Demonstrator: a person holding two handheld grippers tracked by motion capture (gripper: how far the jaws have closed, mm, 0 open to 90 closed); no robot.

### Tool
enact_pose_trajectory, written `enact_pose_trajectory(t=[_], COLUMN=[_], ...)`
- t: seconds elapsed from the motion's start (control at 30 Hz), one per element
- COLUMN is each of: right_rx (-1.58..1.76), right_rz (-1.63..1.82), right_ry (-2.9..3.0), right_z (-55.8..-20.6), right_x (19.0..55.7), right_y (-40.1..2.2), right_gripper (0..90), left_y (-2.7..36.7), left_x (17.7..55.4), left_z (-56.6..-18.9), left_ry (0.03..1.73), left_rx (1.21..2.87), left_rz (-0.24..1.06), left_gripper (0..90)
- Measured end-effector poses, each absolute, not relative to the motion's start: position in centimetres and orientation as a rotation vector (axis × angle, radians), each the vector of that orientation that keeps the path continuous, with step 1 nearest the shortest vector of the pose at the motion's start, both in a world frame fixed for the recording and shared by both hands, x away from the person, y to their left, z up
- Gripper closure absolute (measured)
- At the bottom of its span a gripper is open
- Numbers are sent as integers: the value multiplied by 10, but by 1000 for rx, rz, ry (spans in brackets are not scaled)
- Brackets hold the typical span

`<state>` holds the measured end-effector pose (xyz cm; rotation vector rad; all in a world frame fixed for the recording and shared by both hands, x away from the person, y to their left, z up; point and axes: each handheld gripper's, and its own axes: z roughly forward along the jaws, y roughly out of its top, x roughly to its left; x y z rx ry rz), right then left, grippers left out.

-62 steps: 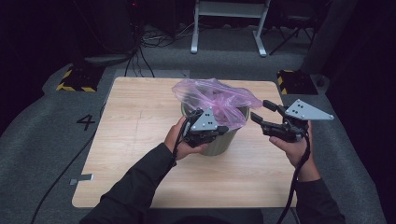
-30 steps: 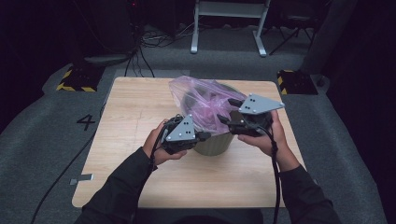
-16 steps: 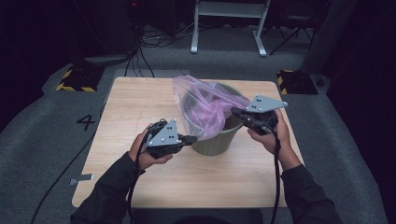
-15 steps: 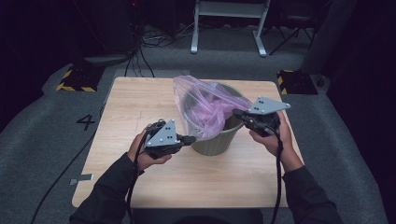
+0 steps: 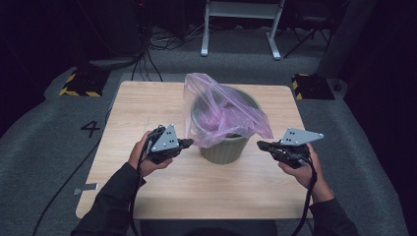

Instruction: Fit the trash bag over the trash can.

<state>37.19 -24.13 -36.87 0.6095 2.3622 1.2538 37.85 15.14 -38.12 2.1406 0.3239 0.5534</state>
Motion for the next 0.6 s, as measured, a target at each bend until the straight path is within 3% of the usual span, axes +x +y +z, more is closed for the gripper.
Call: enact_pose_trajectory(t=[0.13,0.17,0.23,0.37,0.6], right_rx=[624,586,467,362,358], right_rz=[1265,1286,1324,1377,1315], right_ry=[2297,2250,2203,2163,2019], right_z=[-377,-374,-366,-352,-332], right_x=[374,366,344,319,308], right_y=[-245,-243,-236,-226,-223], right_gripper=[895,789,717,634,487], left_y=[154,154,152,155,158], left_x=[382,380,378,377,373], left_z=[-383,-382,-380,-378,-374], left_ry=[325,316,301,320,307], left_rx=[2067,2050,2056,2035,2019], left_rz=[541,533,548,543,527], left_gripper=[900,900,900,900,900])
